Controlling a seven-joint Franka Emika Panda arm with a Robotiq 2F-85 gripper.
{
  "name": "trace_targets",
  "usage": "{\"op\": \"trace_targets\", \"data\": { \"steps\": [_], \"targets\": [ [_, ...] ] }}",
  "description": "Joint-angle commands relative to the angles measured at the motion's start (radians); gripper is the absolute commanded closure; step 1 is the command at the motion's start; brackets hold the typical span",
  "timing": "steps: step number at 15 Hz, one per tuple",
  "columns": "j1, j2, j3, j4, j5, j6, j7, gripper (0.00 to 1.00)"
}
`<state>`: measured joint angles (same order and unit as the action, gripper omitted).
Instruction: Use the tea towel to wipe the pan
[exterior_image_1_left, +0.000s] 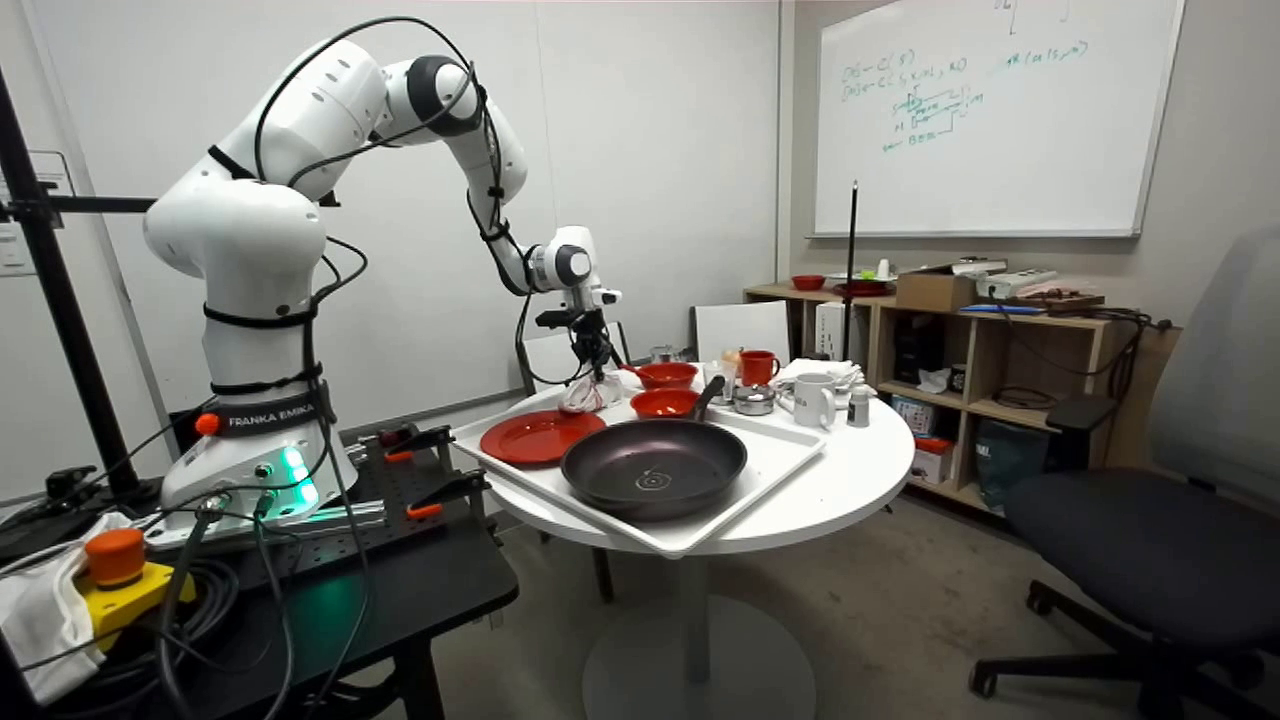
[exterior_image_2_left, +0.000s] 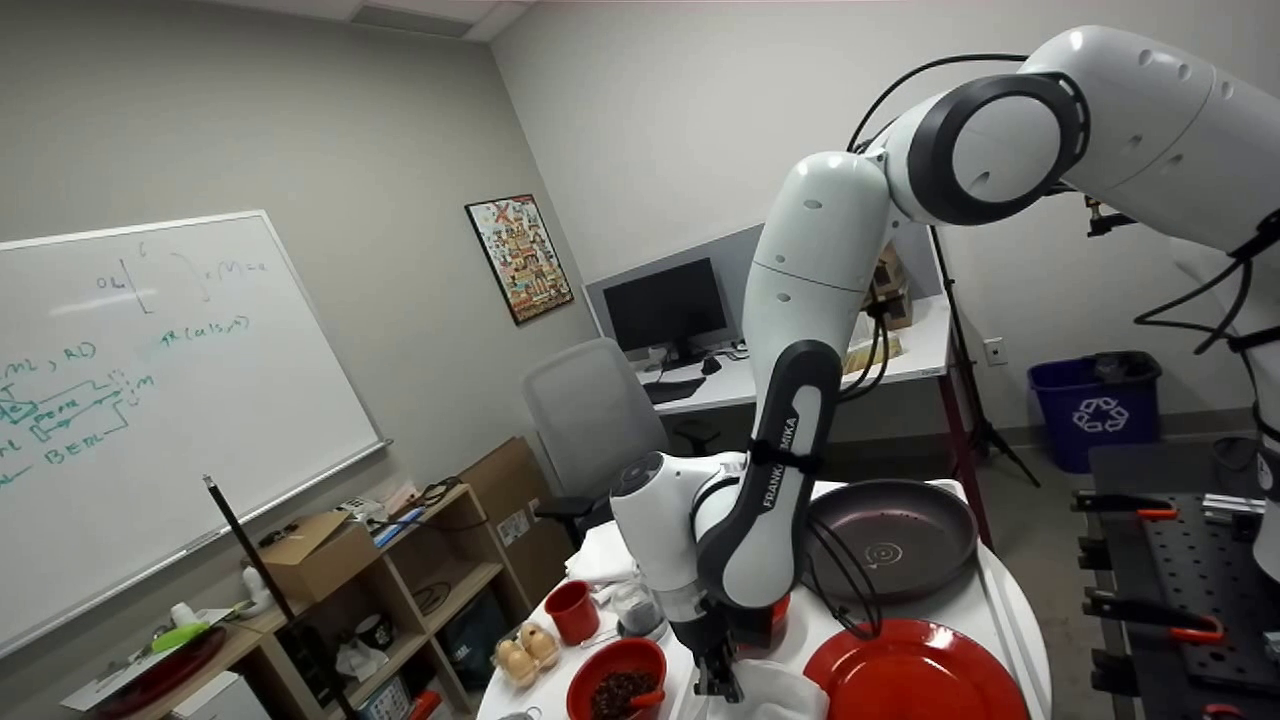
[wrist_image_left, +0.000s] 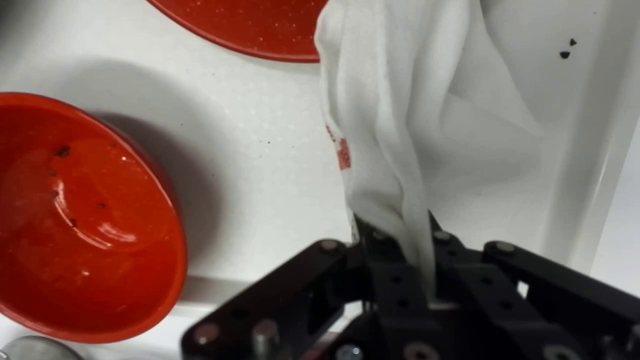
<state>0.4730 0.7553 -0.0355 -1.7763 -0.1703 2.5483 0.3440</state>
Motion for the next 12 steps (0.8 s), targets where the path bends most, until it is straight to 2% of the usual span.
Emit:
{"op": "trace_targets", "data": {
  "steps": [1, 3, 4, 5, 6, 12],
  "targets": [
    [-0.010, 0.001, 0.011, 0.003, -0.012, -0.004, 0.007, 0.92],
    [-0.010, 0.001, 0.011, 0.003, -0.012, -0.004, 0.007, 0.92],
    [-0.010, 0.001, 0.011, 0.002, -0.011, 0.000, 0.009, 0.67],
    [-0.013, -0.001, 0.015, 0.000, -0.007, 0.006, 0.007, 0.66],
    [-0.016, -0.002, 0.018, -0.001, -0.005, 0.009, 0.005, 0.60],
    [-0.029, -0.014, 0.033, -0.012, 0.004, 0.025, 0.000, 0.16]
  ]
}}
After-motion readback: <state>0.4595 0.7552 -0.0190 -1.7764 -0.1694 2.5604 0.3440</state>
